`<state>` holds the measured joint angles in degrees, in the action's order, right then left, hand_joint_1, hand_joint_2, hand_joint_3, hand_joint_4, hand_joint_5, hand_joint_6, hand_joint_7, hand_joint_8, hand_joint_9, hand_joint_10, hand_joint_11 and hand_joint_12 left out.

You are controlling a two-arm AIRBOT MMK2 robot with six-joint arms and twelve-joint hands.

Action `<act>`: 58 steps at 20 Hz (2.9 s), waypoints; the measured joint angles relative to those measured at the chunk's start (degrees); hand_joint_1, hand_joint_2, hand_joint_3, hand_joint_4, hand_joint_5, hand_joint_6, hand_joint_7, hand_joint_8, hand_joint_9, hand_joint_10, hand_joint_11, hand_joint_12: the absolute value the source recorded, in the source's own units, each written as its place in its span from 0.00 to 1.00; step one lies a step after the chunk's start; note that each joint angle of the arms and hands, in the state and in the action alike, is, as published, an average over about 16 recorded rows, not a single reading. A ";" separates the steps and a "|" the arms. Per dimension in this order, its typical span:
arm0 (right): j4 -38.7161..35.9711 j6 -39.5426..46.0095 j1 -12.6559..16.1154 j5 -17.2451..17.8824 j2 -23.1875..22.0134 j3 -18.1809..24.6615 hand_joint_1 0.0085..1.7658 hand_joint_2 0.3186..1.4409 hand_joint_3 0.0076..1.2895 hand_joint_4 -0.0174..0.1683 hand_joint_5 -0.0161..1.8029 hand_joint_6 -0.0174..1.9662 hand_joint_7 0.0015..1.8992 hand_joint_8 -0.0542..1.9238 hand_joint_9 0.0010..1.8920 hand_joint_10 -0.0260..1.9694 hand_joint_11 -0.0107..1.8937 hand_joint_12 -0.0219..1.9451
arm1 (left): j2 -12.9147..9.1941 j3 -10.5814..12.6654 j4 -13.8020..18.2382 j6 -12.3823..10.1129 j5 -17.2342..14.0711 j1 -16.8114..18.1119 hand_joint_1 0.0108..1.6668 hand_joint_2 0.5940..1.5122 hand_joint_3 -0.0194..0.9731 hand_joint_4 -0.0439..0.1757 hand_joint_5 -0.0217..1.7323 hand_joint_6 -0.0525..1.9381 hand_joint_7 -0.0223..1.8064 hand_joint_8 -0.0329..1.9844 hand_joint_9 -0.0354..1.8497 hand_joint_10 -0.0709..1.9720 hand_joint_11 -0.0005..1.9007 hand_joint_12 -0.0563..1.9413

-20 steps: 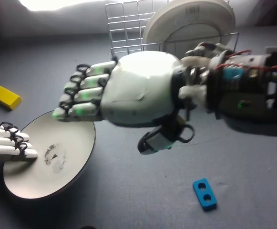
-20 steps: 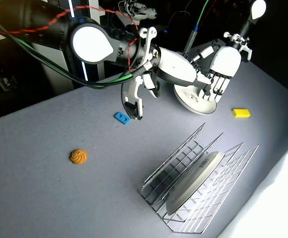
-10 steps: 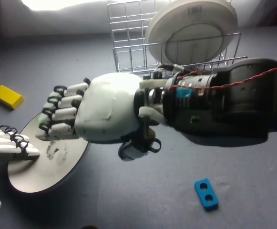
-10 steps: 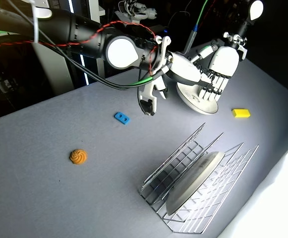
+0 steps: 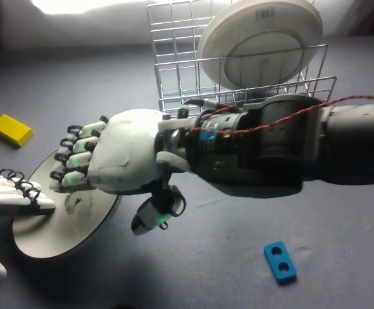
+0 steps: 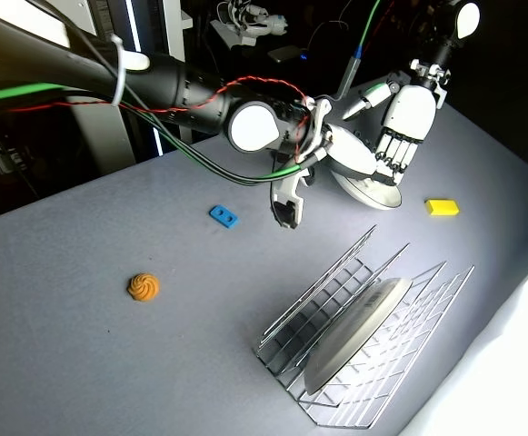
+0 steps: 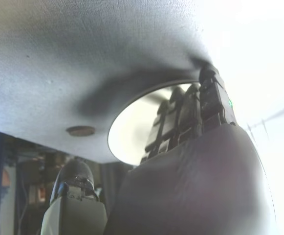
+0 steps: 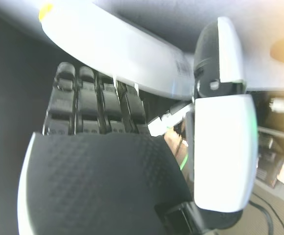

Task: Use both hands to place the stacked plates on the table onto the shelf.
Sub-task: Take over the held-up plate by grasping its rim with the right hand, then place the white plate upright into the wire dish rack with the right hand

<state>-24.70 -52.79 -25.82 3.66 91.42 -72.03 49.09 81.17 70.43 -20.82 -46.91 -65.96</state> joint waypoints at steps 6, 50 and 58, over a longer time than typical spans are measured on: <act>-0.01 -1.33 -0.84 2.02 3.11 -3.90 0.53 0.60 0.00 0.11 0.13 0.02 0.10 0.03 0.08 0.02 0.02 0.25 | 0.23 0.11 -0.33 -0.14 -0.13 -0.04 0.01 0.50 0.04 0.17 0.03 0.01 0.03 0.01 0.00 0.01 0.01 0.02; 0.41 -4.29 -0.12 12.08 4.20 -7.45 0.67 0.58 0.00 0.15 0.52 0.29 0.58 0.36 0.62 0.22 0.40 0.60 | -3.56 -1.08 10.74 -0.40 -3.58 15.48 0.01 0.52 0.04 0.18 0.08 0.03 0.07 0.02 0.06 0.04 0.01 0.08; 1.29 -4.29 1.42 11.78 3.65 -7.40 0.69 0.58 0.00 0.16 0.55 0.30 0.60 0.34 0.61 0.25 0.40 0.61 | -6.19 -1.23 13.57 -1.88 -5.97 20.62 0.01 0.53 0.04 0.19 0.08 0.03 0.08 0.02 0.07 0.04 0.01 0.11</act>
<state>-23.41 -57.08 -24.40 15.44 95.07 -79.42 42.90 79.94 84.00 -22.71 -52.88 -45.34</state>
